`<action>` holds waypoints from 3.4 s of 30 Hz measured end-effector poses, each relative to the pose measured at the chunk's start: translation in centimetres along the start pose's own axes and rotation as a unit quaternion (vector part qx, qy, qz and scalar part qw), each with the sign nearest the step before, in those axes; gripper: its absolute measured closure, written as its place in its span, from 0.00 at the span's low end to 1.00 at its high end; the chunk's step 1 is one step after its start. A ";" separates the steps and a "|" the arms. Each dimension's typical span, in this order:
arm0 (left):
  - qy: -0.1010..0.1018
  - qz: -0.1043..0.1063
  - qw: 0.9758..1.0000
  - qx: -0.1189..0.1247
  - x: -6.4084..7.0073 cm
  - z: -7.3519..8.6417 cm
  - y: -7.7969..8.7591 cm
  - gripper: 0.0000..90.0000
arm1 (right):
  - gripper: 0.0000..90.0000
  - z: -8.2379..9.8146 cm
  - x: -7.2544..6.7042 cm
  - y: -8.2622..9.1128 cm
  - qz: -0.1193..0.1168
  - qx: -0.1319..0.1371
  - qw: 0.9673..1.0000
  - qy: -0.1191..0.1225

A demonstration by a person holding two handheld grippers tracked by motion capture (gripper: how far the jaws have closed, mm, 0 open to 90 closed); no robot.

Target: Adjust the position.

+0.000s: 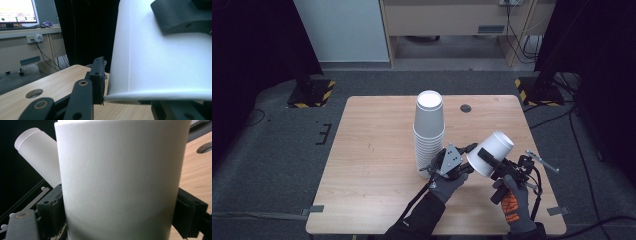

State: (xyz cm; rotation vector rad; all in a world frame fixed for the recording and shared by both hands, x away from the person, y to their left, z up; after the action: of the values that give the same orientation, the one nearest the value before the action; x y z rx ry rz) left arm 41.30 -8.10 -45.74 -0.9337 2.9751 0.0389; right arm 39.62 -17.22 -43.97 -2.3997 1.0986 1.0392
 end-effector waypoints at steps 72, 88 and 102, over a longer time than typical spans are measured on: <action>-0.019 0.043 0.997 -0.054 0.0 0.7 5.1 0.95 | 0.12 -1.9 4.1 0.5 0.060 0.029 0.998 0.012; -0.016 0.066 0.994 -0.086 -0.4 0.2 7.7 0.95 | 0.13 -2.9 7.2 1.6 0.134 0.030 0.987 0.089; 0.006 0.078 0.991 -0.110 -1.3 1.0 10.2 0.95 | 0.12 -2.3 9.8 2.1 0.229 -0.034 0.946 0.225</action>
State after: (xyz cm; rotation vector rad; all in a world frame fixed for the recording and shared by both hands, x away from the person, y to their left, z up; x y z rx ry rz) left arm 36.53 1.01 -46.54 -0.7151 3.0940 0.3719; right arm 43.55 -24.97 -49.42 -2.5711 1.8746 0.6568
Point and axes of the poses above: each handheld gripper's, and its own axes: y roughly backward along the jaws, z roughly out of its underside, x roughly to its right, the point moved 8 cm from there along -y, roughly forward along the jaws, and after that the axes turned 1 degree about x, right-handed, at the moved point
